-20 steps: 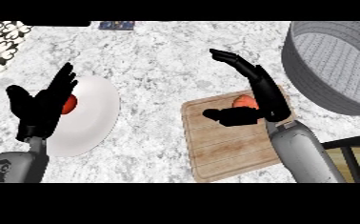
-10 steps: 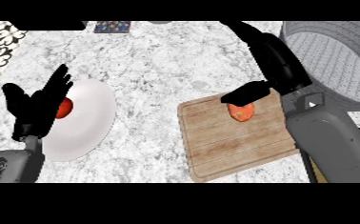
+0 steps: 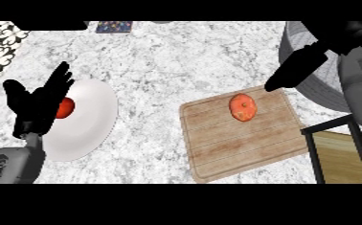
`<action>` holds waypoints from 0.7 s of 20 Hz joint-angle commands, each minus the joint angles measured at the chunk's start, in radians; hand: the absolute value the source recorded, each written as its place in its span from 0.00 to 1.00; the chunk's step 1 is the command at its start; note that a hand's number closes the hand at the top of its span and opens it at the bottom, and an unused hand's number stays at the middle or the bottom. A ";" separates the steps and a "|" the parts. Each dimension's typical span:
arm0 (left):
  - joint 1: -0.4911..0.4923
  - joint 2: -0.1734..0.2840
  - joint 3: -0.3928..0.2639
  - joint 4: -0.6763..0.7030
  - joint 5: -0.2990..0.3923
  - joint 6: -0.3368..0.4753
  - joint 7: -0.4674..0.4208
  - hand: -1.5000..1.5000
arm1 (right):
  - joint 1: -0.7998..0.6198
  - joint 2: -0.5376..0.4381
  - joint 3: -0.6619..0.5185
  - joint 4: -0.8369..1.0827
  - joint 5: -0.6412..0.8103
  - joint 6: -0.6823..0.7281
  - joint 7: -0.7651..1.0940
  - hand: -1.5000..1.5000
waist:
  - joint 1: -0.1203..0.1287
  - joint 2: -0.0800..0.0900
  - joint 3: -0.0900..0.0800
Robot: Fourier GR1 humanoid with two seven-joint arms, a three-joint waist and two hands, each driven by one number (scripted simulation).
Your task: Pick the squash from the cutting board and place it in the basket
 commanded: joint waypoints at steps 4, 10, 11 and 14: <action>-0.005 0.016 0.032 -0.003 0.014 -0.029 -0.003 0.50 | 0.021 -0.115 -0.153 -0.074 -0.292 0.302 0.150 0.00 | -0.004 0.002 -0.003; 0.053 -0.036 0.002 -0.050 -0.029 0.013 -0.018 0.50 | 0.195 -0.166 -0.291 -0.222 -0.449 0.292 0.117 0.00 | -0.011 -0.001 -0.002; 0.055 -0.020 0.019 -0.027 -0.013 -0.016 -0.026 0.50 | 0.234 -0.107 -0.257 -0.250 -0.380 0.217 0.091 0.00 | -0.003 0.003 -0.002; 0.020 0.015 0.050 -0.003 0.001 -0.032 -0.019 0.50 | 0.308 -0.095 -0.299 -0.283 -0.333 0.173 0.012 0.00 | -0.020 0.004 0.000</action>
